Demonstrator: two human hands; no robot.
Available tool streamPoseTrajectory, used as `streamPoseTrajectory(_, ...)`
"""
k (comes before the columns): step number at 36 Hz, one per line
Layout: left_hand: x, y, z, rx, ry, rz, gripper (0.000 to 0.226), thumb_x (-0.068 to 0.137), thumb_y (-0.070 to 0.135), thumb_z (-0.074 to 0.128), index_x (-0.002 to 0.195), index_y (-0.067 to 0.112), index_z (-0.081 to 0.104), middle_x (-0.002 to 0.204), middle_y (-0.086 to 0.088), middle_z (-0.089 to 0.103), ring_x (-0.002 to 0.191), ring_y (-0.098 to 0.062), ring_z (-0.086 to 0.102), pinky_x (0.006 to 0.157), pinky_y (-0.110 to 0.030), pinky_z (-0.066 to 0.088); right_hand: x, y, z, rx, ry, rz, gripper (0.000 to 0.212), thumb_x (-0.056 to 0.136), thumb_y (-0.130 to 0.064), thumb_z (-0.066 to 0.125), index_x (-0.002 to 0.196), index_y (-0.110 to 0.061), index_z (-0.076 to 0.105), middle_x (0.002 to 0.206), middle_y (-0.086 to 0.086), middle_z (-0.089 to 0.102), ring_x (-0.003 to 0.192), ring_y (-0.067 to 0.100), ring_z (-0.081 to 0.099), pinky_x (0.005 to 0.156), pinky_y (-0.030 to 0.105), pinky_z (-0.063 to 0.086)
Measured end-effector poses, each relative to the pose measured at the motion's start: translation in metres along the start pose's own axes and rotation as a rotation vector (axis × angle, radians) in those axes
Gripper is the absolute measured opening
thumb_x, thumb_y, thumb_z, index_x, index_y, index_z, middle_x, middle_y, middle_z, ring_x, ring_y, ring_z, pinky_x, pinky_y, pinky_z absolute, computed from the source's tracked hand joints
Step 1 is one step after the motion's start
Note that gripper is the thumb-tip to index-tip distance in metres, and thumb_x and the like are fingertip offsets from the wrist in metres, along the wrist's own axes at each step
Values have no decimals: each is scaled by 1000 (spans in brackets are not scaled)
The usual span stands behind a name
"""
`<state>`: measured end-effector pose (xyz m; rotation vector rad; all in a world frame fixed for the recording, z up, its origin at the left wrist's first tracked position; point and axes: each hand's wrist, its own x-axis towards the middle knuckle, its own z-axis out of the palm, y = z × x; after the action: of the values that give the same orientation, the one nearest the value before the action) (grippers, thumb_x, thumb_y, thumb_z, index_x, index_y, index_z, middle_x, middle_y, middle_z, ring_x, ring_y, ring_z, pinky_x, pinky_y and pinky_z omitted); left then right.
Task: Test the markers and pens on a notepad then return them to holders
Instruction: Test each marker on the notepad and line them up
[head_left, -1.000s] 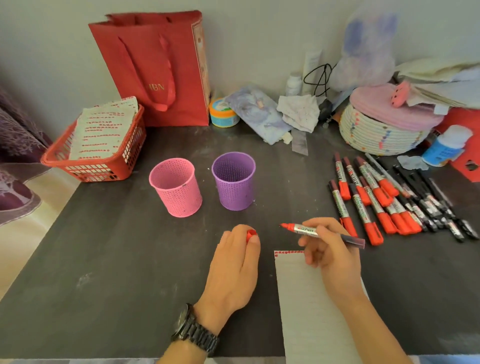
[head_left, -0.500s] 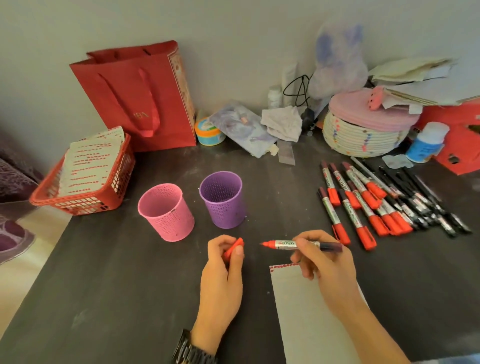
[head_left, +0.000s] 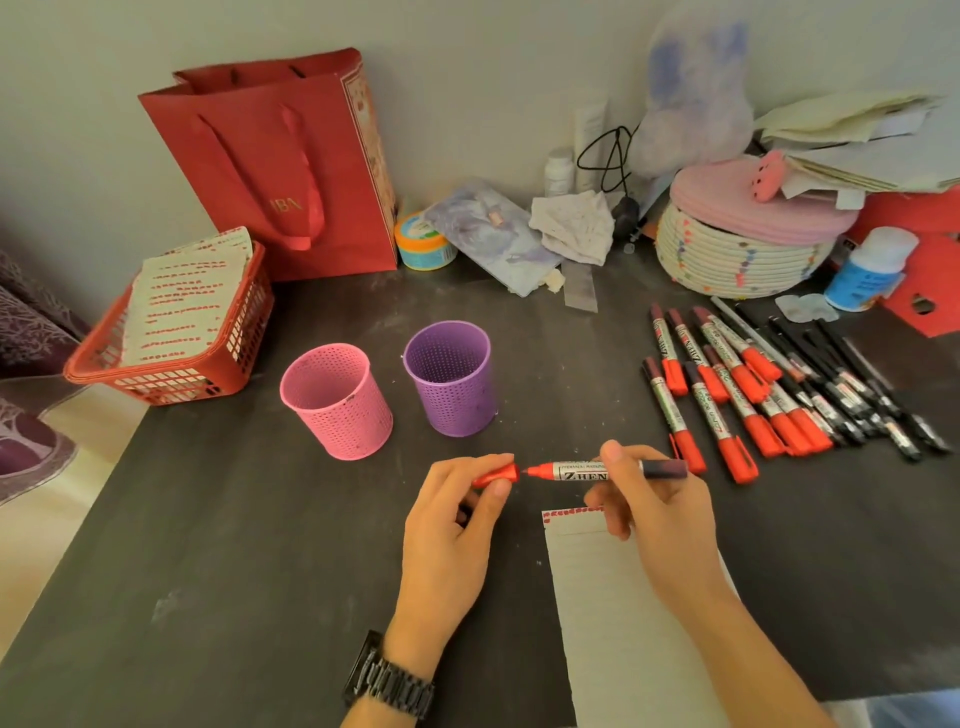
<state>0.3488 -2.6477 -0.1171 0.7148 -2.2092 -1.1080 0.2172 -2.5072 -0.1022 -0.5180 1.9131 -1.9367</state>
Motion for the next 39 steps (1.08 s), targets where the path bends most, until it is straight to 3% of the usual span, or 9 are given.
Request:
streamPoseTrajectory(7, -2, 0, 1, 18, -37, 30, 30, 91, 48, 53, 117, 42, 67, 109, 19, 59, 93, -14, 60, 73, -12, 45, -2, 2, 1, -76, -59, -24, 37, 76, -58, 66, 90, -25, 75, 69, 0, 73, 51, 5, 59, 51, 15, 47)
streamPoseTrajectory(11, -2, 0, 2, 15, -38, 32, 29, 91, 48, 54, 116, 41, 67, 107, 21, 61, 93, -12, 60, 73, -11, 44, -2, 4, -3, 81, -64, -58, 33, 88, -44, 72, 108, -19, 67, 75, 10, 73, 48, 14, 58, 45, 20, 47)
streamPoseTrajectory(14, -2, 0, 1, 4, -33, 21, 29, 90, 50, 54, 116, 44, 67, 106, 22, 61, 94, -12, 60, 73, -10, 44, -1, 7, -6, 154, -66, -79, 15, 93, -25, 66, 102, -14, 63, 74, 16, 72, 46, 21, 57, 43, 24, 46)
streamPoseTrajectory(18, -3, -1, 1, -18, -50, 11, 28, 90, 48, 55, 116, 47, 66, 103, 22, 64, 88, -13, 62, 71, -15, 47, 0, 10, -4, 80, -81, -98, 5, 90, -26, 67, 91, -22, 67, 73, 13, 72, 46, 19, 57, 46, 23, 48)
streamPoseTrajectory(28, -3, -1, -4, -118, -67, -4, 26, 90, 49, 56, 114, 48, 66, 99, 17, 66, 80, -17, 62, 68, -18, 47, 0, 12, -7, 42, -114, -143, 6, 89, -27, 72, 93, -22, 73, 71, 11, 71, 50, 15, 56, 50, 22, 48)
streamPoseTrajectory(34, -2, -4, -6, -122, -84, -10, 25, 90, 51, 54, 114, 53, 62, 102, 17, 66, 83, -19, 62, 69, -26, 52, 0, 11, -4, -29, -103, -155, 24, 84, -37, 68, 96, -17, 73, 72, 5, 71, 52, 11, 57, 53, 19, 50)
streamPoseTrajectory(39, -4, -3, -5, -102, -86, 5, 23, 90, 54, 50, 109, 57, 62, 101, 24, 65, 86, -13, 61, 68, -17, 48, -1, 11, -3, -63, -92, -162, 28, 83, -41, 67, 94, -16, 73, 72, 3, 72, 55, 9, 60, 55, 16, 49)
